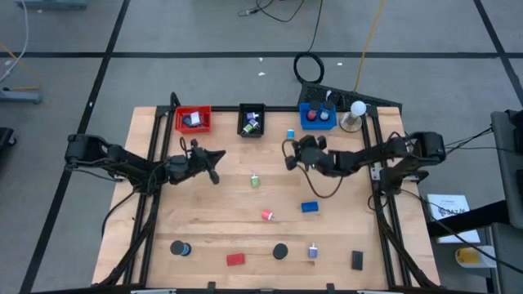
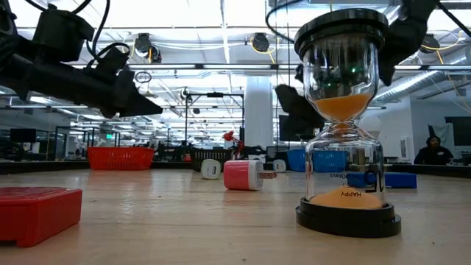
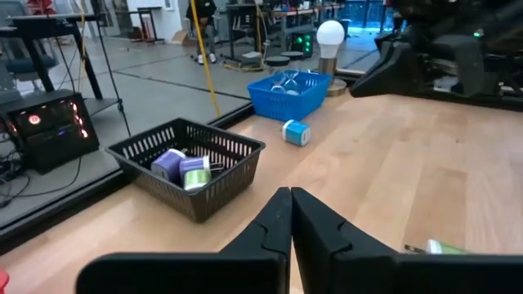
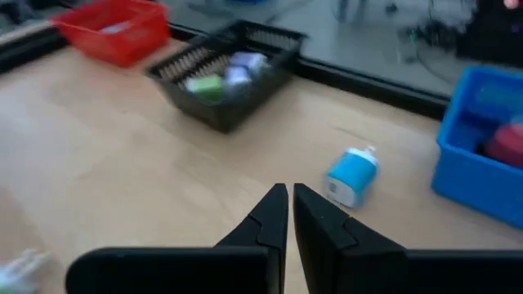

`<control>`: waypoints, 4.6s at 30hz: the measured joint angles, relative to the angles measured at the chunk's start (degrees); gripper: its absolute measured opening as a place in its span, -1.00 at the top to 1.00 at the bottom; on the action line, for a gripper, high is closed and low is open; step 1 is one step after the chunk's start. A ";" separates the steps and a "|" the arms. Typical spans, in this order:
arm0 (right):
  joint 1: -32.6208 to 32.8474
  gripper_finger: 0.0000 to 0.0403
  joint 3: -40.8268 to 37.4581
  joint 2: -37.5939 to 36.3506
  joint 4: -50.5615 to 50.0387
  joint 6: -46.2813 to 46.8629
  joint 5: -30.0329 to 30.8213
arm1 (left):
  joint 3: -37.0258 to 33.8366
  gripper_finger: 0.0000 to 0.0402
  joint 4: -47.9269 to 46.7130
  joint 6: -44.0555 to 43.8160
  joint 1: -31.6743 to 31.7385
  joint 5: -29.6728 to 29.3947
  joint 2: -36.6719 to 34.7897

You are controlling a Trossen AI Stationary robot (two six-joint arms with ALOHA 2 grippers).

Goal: Pick & Place Office items
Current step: Put the light blue charger adapter head into the black bin

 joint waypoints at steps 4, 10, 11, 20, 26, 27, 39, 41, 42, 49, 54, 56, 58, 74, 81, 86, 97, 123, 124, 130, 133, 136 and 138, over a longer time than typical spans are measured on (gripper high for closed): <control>-1.41 0.92 2.79 0.87 -4.44 1.69 -0.29 | 0.00 0.98 0.28 -0.64 0.00 0.01 0.00; -1.81 0.82 10.85 5.78 -11.12 1.53 0.42 | 0.00 0.82 0.37 -0.98 0.02 0.01 0.00; -1.84 0.77 12.11 6.72 -12.70 1.44 1.08 | 0.00 0.81 0.37 -0.68 0.02 0.01 0.00; -4.78 0.10 16.14 11.82 -16.43 4.30 3.10 | 0.04 0.77 0.37 0.18 0.07 0.03 0.00; -6.00 -0.33 16.14 12.24 -16.35 5.46 2.72 | 0.04 0.77 0.39 0.20 0.07 0.03 0.00; -6.04 -0.38 16.14 12.69 -15.68 5.46 2.70 | 0.04 0.77 0.39 0.20 0.07 0.03 0.00; -6.56 -0.50 16.13 19.30 -11.55 6.39 7.03 | 0.04 0.77 0.39 0.22 0.07 0.05 0.00; -7.08 -0.50 16.11 20.28 -9.59 6.37 7.03 | 0.04 0.77 0.39 0.24 0.07 0.05 0.00; -7.42 -0.50 16.16 20.80 -9.11 6.33 6.92 | 0.04 0.77 0.39 0.24 0.07 0.05 0.00; -9.05 -0.46 16.11 20.79 -9.23 6.64 5.60 | 0.04 0.77 0.38 0.24 0.07 0.06 0.00; -9.09 -0.31 16.11 20.79 -9.16 6.47 3.05 | 0.04 0.77 0.38 0.24 0.07 0.07 0.00; -9.24 -0.28 16.10 21.43 -8.58 6.66 2.65 | 0.04 0.77 0.38 0.24 0.07 0.07 0.00; -9.41 -0.28 16.11 22.23 -8.15 6.68 2.59 | 0.04 0.77 0.37 0.24 0.07 0.06 0.00; -9.62 0.01 16.09 25.59 -2.53 1.90 5.67 | 0.07 0.77 0.33 0.24 0.07 0.08 0.00; -8.78 0.32 16.09 25.56 -2.67 -0.84 5.80 | 0.07 0.77 0.31 0.22 0.07 0.08 0.02; -7.59 0.31 16.05 22.89 -4.85 -3.90 5.57 | 0.07 0.77 0.27 0.23 0.07 0.08 0.02; -7.01 0.31 17.52 13.51 -5.18 -5.34 -2.63 | 0.07 0.77 0.26 0.22 0.07 0.08 0.02; -11.61 0.30 41.77 31.12 -14.01 -12.81 -11.06 | 0.07 0.77 0.26 0.24 0.13 0.08 0.02; -11.58 0.30 41.77 31.19 -13.49 -12.91 -11.12 | 0.07 0.77 0.26 0.24 0.13 0.06 0.02; -11.58 0.29 41.77 31.26 -12.84 -13.46 -12.34 | 0.07 0.77 0.24 0.24 0.13 0.08 0.02; -11.61 0.26 41.77 31.26 -12.52 -13.37 -12.34 | 0.07 0.77 0.24 0.24 0.13 0.08 0.02; -11.58 0.20 41.77 31.26 -12.54 -13.34 -12.34 | 0.07 0.77 0.24 0.24 0.13 0.08 0.02; -11.57 0.16 41.77 31.26 -12.54 -13.34 -12.34 | 0.07 0.77 0.24 0.24 0.13 0.08 0.02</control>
